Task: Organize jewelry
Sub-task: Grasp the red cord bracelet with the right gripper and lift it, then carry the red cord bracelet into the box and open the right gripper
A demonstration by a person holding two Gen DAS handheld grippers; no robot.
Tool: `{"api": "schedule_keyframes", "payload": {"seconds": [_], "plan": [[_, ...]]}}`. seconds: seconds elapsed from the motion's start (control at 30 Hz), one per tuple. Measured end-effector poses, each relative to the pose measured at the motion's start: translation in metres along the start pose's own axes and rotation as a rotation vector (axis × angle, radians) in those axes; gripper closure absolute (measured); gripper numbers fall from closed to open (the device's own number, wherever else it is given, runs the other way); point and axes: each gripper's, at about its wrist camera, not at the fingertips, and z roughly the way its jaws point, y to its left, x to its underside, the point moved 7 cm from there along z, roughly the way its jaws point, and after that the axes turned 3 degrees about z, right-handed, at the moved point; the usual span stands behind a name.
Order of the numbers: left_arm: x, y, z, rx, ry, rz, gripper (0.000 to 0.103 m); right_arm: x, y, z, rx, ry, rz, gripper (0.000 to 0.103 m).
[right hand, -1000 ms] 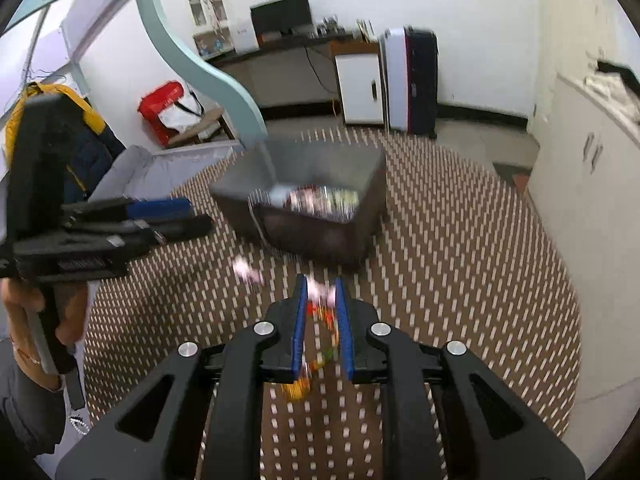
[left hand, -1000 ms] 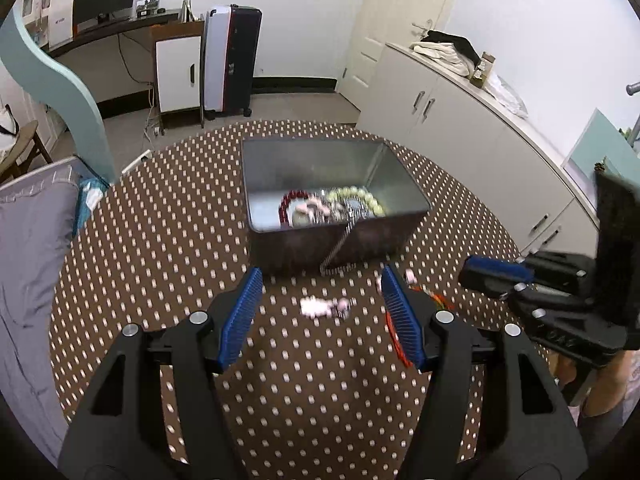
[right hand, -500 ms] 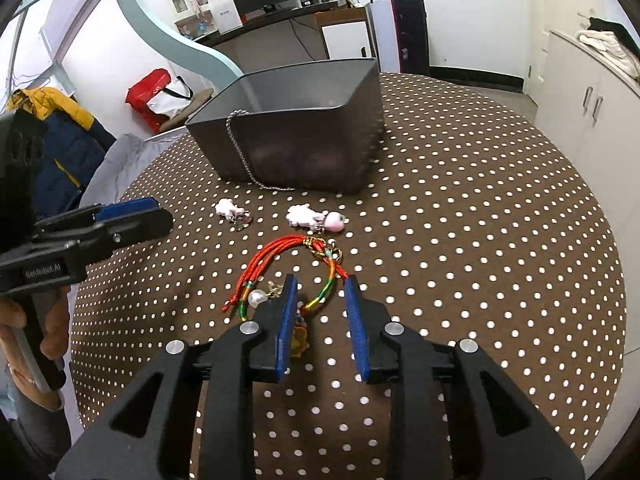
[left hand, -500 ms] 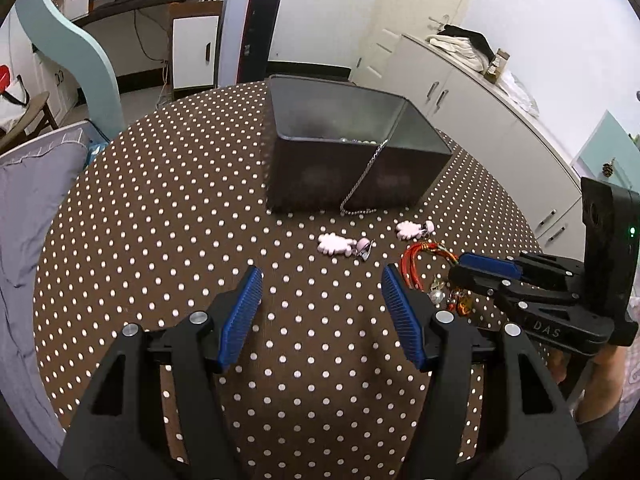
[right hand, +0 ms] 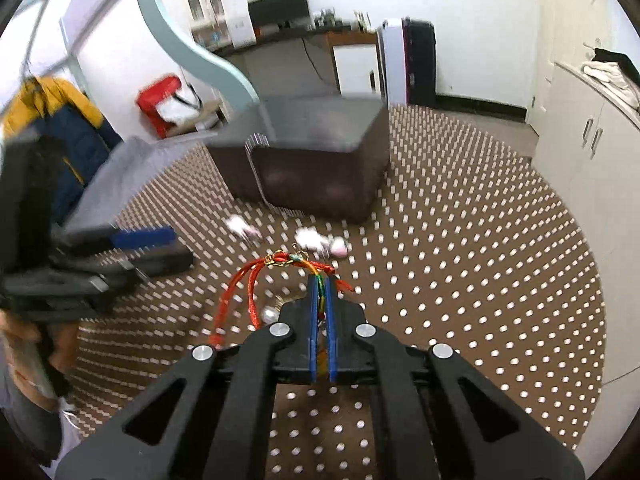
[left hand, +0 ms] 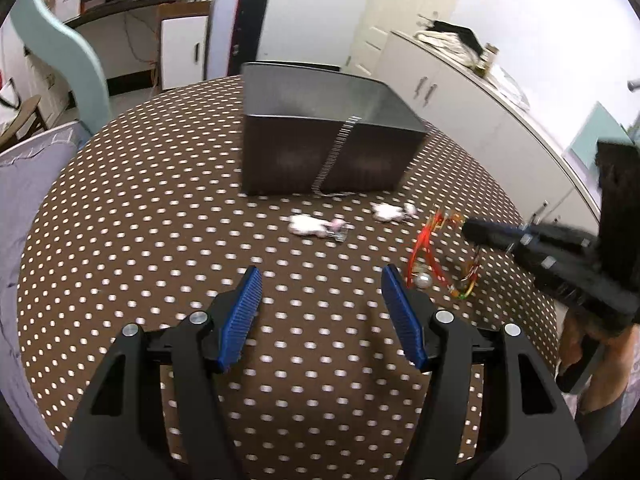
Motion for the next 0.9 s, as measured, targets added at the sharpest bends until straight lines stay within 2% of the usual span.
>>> {"api": "schedule_keyframes", "payload": {"seconds": [0.17,0.33,0.43,0.57,0.77,0.9], "plan": [[-0.001,-0.031,0.009,0.022,0.0,0.059,0.041,-0.013,-0.005,-0.039,-0.017,-0.089,0.011,0.101],[-0.001,-0.057,0.027,0.03,0.029,0.115,0.042,-0.004,-0.019,-0.044,-0.006,-0.092,0.038,0.101],[-0.002,-0.066,0.037,0.006,0.038,0.139,0.042,-0.001,-0.025,-0.042,-0.007,-0.09,0.057,0.101],[-0.002,-0.073,0.045,-0.011,0.056,0.162,0.058,0.001,-0.032,-0.044,-0.013,-0.089,0.074,0.101],[-0.004,-0.079,0.05,-0.067,0.059,0.216,0.071,0.001,-0.037,-0.045,-0.028,-0.09,0.086,0.101],[-0.004,-0.085,0.053,-0.088,0.058,0.244,0.084,0.0,-0.041,-0.047,-0.032,-0.097,0.092,0.101]]}}
